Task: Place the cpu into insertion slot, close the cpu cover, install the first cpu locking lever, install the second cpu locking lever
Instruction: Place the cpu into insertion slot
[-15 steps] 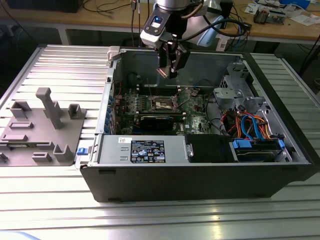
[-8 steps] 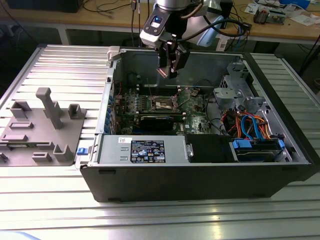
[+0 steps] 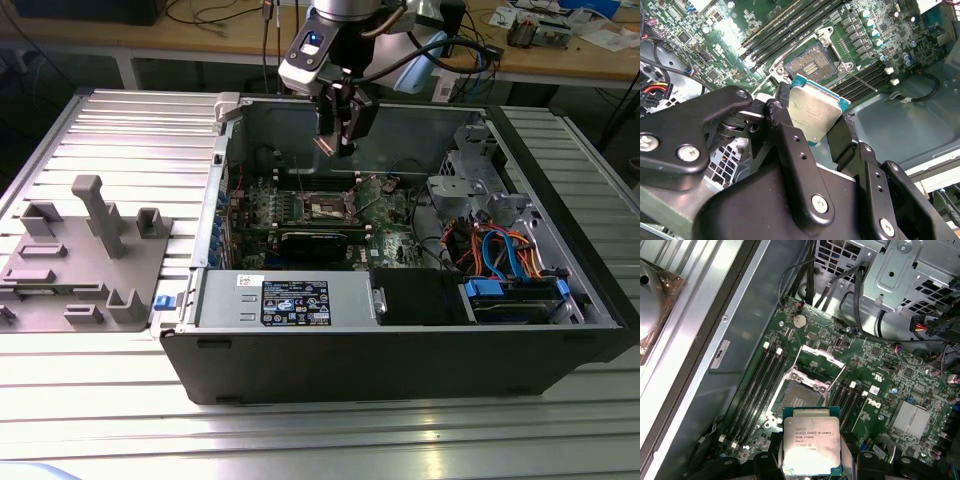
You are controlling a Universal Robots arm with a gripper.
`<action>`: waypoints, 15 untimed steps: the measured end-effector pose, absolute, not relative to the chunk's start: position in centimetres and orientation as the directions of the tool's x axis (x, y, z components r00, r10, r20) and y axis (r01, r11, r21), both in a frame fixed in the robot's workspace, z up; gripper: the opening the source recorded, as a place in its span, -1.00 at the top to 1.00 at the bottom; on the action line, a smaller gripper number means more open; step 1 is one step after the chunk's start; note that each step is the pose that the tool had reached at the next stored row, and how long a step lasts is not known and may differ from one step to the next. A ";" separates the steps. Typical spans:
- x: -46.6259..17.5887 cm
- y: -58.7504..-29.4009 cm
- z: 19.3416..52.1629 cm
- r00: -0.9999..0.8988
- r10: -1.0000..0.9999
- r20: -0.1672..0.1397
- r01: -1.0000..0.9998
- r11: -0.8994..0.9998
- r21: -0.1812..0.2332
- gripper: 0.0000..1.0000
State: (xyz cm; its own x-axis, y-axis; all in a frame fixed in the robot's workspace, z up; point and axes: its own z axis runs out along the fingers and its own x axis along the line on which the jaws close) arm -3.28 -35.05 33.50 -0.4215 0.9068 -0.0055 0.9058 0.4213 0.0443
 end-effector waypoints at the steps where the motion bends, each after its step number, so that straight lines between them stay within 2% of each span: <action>1: -3.3 -35.0 33.5 -0.420 0.907 -0.006 0.906 0.420 0.044 -0.08; 15: -3.3 -35.0 33.5 -0.396 0.918 -0.006 0.917 0.396 0.044 -0.08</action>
State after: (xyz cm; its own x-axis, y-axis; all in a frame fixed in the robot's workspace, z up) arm -3.28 -35.05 33.49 -0.3957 0.9184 -0.0055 0.9174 0.3955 0.0443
